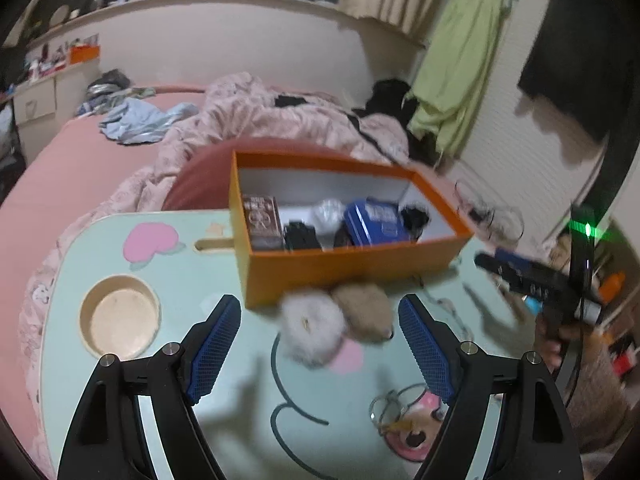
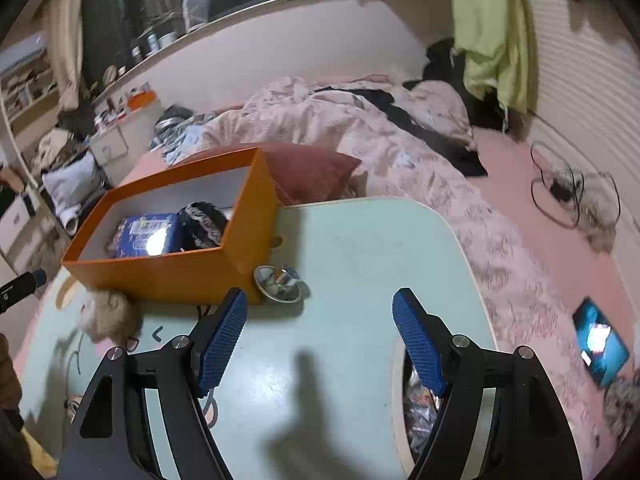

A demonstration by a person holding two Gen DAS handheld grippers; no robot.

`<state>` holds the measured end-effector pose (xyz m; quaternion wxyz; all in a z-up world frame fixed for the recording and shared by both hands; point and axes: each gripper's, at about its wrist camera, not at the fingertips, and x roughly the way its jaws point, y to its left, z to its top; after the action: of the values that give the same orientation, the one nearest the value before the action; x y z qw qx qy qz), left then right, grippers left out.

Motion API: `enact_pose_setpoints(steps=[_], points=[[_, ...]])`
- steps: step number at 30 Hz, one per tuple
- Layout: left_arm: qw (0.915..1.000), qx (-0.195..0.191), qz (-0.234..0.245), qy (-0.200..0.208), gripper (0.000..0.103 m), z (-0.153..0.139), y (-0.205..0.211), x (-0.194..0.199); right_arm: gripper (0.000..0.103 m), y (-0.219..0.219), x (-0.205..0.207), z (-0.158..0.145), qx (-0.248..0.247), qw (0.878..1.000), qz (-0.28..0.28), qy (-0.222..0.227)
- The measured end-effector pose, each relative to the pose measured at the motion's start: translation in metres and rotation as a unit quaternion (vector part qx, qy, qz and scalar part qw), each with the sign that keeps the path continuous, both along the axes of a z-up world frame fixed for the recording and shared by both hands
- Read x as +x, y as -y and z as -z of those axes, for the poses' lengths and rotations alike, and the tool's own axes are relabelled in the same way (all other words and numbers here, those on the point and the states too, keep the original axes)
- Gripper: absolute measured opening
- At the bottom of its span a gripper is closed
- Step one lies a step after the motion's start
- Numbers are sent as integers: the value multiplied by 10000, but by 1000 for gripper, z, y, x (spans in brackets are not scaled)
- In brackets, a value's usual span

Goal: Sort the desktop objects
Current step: 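Grasp the white pompom with the left gripper while the right grasps the silver cone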

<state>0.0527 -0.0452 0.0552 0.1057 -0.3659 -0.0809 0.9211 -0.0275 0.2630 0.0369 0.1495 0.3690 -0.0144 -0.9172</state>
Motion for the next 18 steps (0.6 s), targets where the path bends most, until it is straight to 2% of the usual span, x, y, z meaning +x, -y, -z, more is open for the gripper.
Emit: enact_pose_setpoints(steps=[2, 5, 9, 12, 13, 14, 15, 16, 17, 18], points=[[9997, -214, 45, 88, 74, 6, -8, 0, 75, 9, -8, 5, 206, 9997, -105, 69], [9985, -437, 10, 318, 72, 15, -14, -6, 75, 26, -20, 14, 642, 9976, -210, 118], [9979, -328, 3, 561, 70, 26, -15, -15, 75, 37, -26, 20, 840, 9956, -381, 153], [9963, -520, 29, 688, 69, 32, -23, -23, 75, 48, -27, 22, 1155, 9914, -602, 87], [9955, -573, 34, 754, 63, 35, -24, -25, 75, 51, -27, 24, 1233, 9899, -694, 96], [9948, -595, 45, 829, 52, 38, -25, -26, 75, 54, -27, 26, 1301, 9882, -802, 126], [9946, -596, 39, 848, 48, 41, -25, -27, 71, 57, -27, 29, 1360, 9862, -928, 174], [9951, -621, 17, 768, 39, 40, -25, -25, 58, 59, -27, 30, 1346, 9850, -1061, 211], [9952, -584, 55, 780, 29, 41, -25, -25, 52, 59, -26, 30, 1293, 9848, -1144, 198], [9954, -524, 75, 798, 29, 41, -24, -24, 41, 59, -23, 30, 1258, 9840, -1244, 203]])
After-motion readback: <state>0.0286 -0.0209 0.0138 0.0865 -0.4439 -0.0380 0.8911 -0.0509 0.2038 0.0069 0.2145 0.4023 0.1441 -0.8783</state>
